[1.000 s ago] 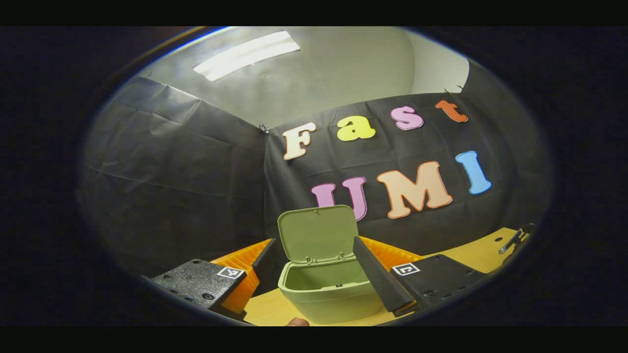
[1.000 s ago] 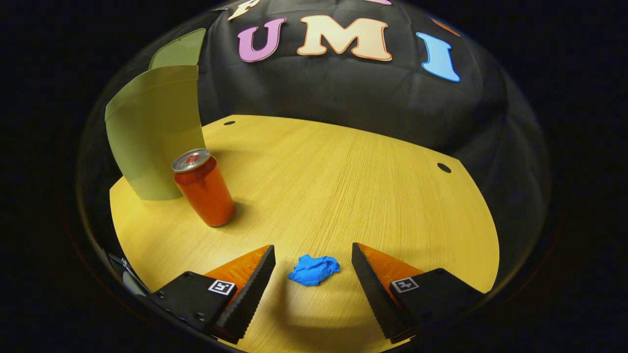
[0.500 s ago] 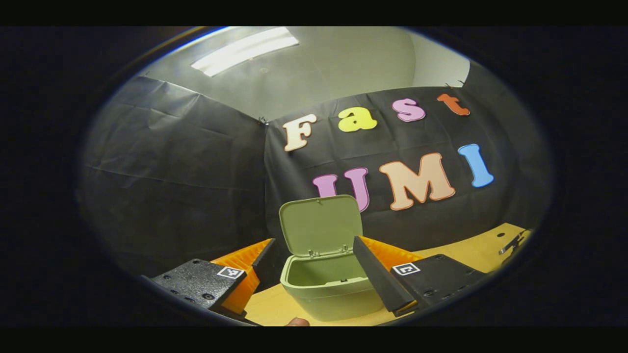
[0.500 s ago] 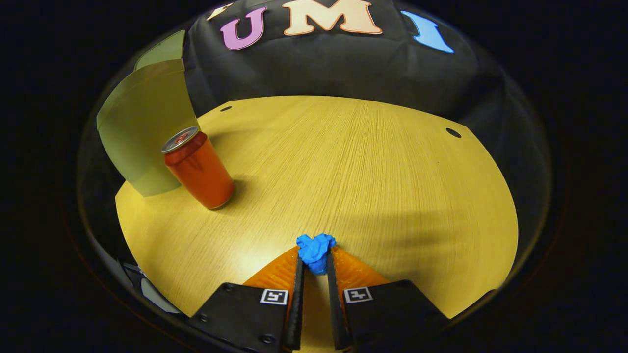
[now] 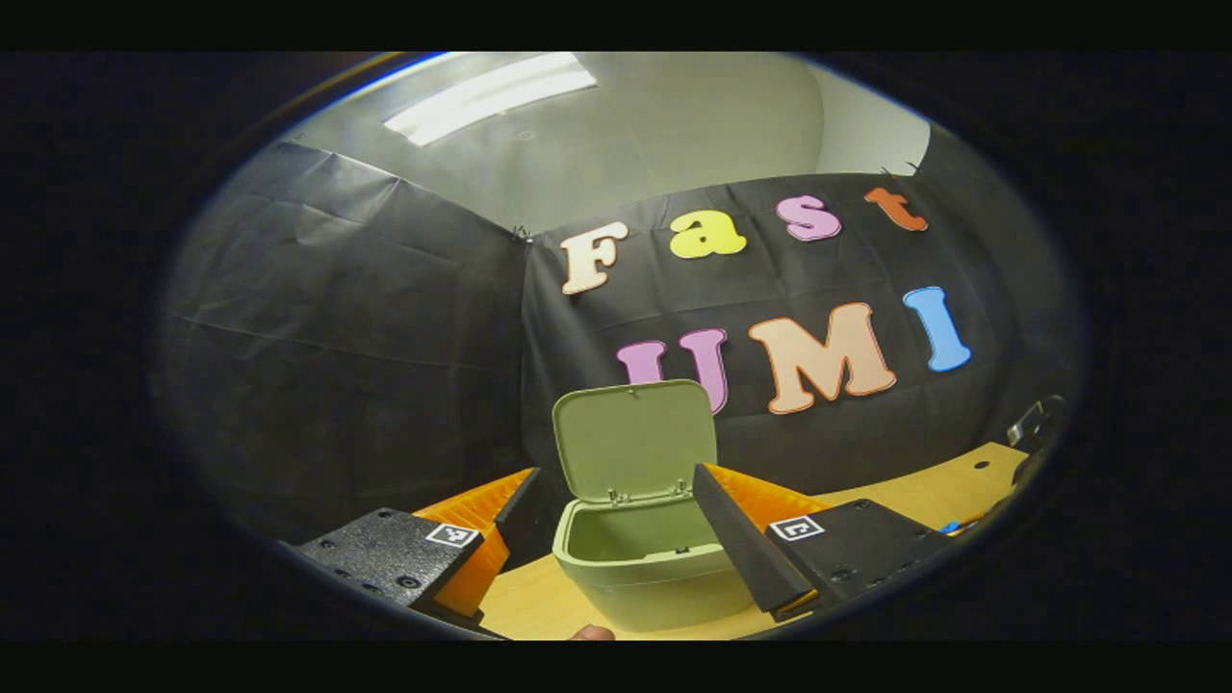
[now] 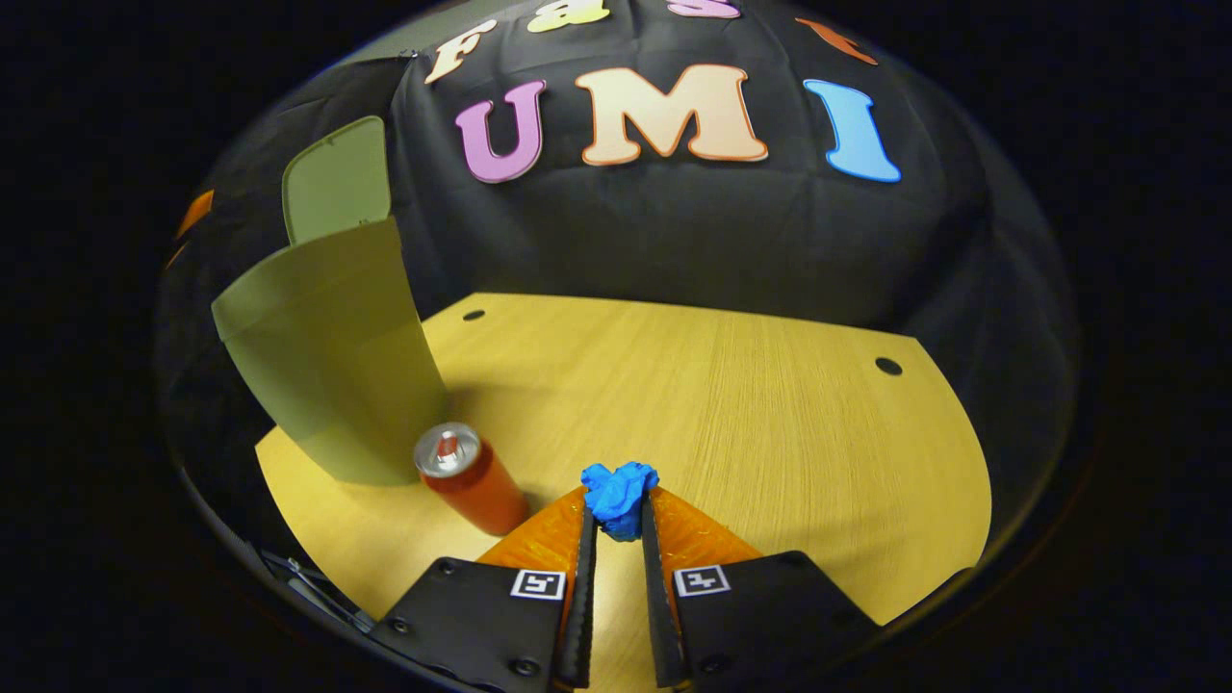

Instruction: Press the lid of the desktop garbage bin to open it, pick up the crumpled paper on the desktop and throw it into the bin, then pick up the pop can on the desktop and drop it into the bin, and finally close the garbage bin lid.

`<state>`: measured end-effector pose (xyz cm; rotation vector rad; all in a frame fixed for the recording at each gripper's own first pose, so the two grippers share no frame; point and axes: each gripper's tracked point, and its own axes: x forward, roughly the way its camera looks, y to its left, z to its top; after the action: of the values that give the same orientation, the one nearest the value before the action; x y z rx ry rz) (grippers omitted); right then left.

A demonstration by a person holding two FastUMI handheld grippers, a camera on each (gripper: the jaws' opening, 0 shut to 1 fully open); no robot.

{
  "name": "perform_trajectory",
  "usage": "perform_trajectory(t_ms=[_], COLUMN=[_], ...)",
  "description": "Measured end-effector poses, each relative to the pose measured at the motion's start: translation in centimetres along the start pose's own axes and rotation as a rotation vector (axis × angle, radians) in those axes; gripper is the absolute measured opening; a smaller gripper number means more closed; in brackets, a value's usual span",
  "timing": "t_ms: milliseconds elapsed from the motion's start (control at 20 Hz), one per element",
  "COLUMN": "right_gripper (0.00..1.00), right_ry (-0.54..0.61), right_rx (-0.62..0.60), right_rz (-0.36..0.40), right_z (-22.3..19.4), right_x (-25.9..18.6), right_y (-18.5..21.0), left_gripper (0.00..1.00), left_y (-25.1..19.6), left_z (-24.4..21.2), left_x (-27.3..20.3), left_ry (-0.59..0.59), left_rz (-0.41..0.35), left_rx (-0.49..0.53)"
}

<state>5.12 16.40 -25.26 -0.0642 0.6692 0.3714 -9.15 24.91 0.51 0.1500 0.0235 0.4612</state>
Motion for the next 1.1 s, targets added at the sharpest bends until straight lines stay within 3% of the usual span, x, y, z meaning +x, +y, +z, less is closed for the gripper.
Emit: perform_trajectory(t_ms=[500, 750, 1100], right_gripper=[0.27, 0.30, 0.30], right_ry=[-0.288, -0.365, -0.424], right_rx=[-0.128, -0.169, -0.234], right_rz=[0.071, 0.171, 0.283], right_z=[14.2, 17.9, 20.2], right_x=[-1.8, -2.3, -2.0], right_y=[7.5, 14.1, 23.2], left_gripper=[0.93, 0.93, 0.94], left_y=[3.0, 5.2, 9.1], left_z=[-2.2, -3.9, -5.8], left_x=[1.3, 1.5, 0.9], left_ry=[0.033, 0.061, 0.090], left_rz=[0.017, 0.025, 0.060], left_rx=[0.007, 0.011, 0.043])
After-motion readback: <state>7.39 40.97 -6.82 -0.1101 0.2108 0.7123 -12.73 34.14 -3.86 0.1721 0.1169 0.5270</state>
